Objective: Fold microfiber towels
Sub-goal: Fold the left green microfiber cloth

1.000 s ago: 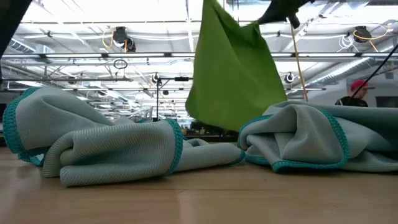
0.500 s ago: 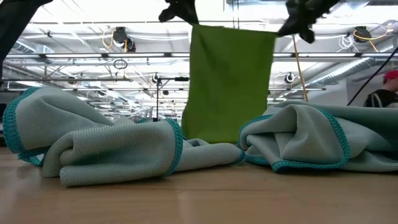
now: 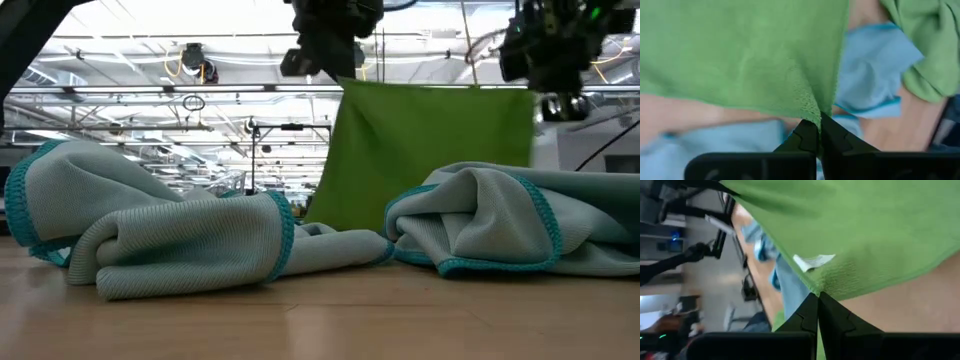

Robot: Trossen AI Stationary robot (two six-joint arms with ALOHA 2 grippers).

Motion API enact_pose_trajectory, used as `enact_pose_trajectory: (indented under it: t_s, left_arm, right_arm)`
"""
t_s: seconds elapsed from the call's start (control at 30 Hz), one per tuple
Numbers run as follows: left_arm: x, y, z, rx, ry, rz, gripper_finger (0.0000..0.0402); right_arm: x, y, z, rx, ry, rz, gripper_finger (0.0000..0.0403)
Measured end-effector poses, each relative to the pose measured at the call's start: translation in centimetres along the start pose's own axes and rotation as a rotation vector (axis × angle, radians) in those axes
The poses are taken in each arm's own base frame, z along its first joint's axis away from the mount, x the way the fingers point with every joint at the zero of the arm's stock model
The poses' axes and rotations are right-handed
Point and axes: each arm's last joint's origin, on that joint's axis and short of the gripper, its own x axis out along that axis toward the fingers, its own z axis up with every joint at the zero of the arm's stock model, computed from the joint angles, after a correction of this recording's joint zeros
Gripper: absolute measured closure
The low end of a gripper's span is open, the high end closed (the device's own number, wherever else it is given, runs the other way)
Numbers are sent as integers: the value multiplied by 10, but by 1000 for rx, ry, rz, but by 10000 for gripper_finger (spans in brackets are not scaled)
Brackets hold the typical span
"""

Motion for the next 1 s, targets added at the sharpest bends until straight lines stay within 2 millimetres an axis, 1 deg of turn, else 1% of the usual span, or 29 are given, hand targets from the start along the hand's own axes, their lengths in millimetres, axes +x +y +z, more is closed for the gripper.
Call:
enact_pose_trajectory:
  t_s: [0.1,0.17,0.23,0.3,0.43,0.53,0.67,0.77,0.87,1.0]
  left_arm:
    - [19,-10,-11,-17,41,-42,397]
    - [28,-14,-16,-14,55,-43,394]
    - [31,-16,-18,4,50,-33,397]
    - [32,-11,-16,30,26,13,398]
    - [32,14,-6,72,-36,186,393]
    - [33,39,3,70,-42,254,398]
    - [37,75,10,34,-16,293,393]
    - [39,97,12,13,9,316,396]
    - [44,116,11,1,37,324,397]
    - [53,135,12,-20,24,310,388]
  right_arm:
    - [13,-12,-10,38,56,11,403]
    - [20,-17,-10,25,62,-1,403]
    - [25,-19,-4,-16,18,-41,403]
    - [29,-22,6,-47,-61,-102,403]
    - [37,-27,29,-97,-216,-180,403]
    - [44,-34,43,-94,-252,-236,403]
    - [55,-45,55,-103,-243,-291,403]
    - [61,-52,61,-121,-236,-333,403]
    - [64,-59,67,-119,-246,-356,403]
    - [66,-67,76,-116,-283,-377,403]
